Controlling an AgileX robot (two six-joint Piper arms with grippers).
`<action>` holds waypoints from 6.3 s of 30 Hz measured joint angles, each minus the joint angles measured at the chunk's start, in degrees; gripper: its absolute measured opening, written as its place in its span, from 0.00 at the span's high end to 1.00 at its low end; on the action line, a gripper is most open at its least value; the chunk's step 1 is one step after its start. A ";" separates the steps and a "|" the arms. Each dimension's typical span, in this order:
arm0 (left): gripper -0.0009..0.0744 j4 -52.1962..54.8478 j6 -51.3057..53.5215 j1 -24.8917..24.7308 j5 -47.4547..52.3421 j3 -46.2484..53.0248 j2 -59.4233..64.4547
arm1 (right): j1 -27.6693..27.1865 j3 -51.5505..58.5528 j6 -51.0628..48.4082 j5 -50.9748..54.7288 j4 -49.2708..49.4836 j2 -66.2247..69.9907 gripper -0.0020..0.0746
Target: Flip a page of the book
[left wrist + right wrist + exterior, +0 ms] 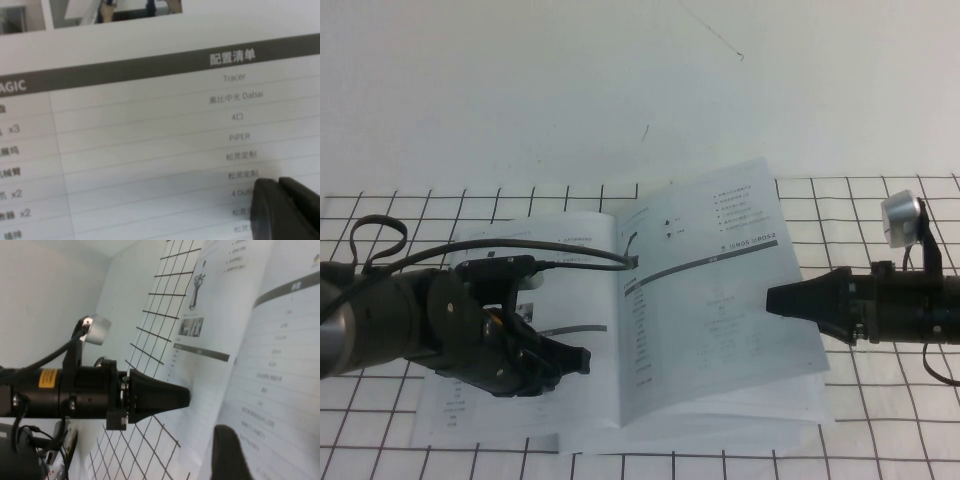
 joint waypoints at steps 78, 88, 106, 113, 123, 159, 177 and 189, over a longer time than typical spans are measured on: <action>0.99 -60.91 23.62 -42.90 -65.07 11.39 -3.43 | 13.44 -31.17 19.25 -5.20 -39.94 -3.66 0.80; 0.99 -61.49 26.92 -35.02 -50.90 11.48 -3.43 | 13.44 -31.17 22.66 -9.00 -44.04 10.50 0.97; 0.99 -55.96 30.13 -22.31 -34.64 11.48 -0.86 | 13.44 -31.30 28.35 -10.22 -47.29 12.11 0.97; 0.99 -54.21 30.10 -22.31 -34.64 11.26 0.02 | 13.44 -31.30 28.72 -10.22 -47.43 12.11 0.97; 0.99 -52.15 37.77 -22.17 -28.63 11.61 -10.54 | 13.44 -31.30 28.88 -11.74 -50.29 4.20 0.98; 0.99 27.52 -9.85 -4.01 1.28 12.14 -59.53 | 13.44 -6.03 60.55 -6.24 -92.72 -74.23 0.98; 0.99 35.32 -10.09 -4.01 -18.54 27.47 -65.07 | 13.44 27.70 65.60 -27.70 -90.65 -104.40 0.98; 0.99 35.32 -10.09 -4.01 -19.07 27.69 -65.15 | 13.44 27.82 65.60 -28.34 -90.61 -104.40 0.98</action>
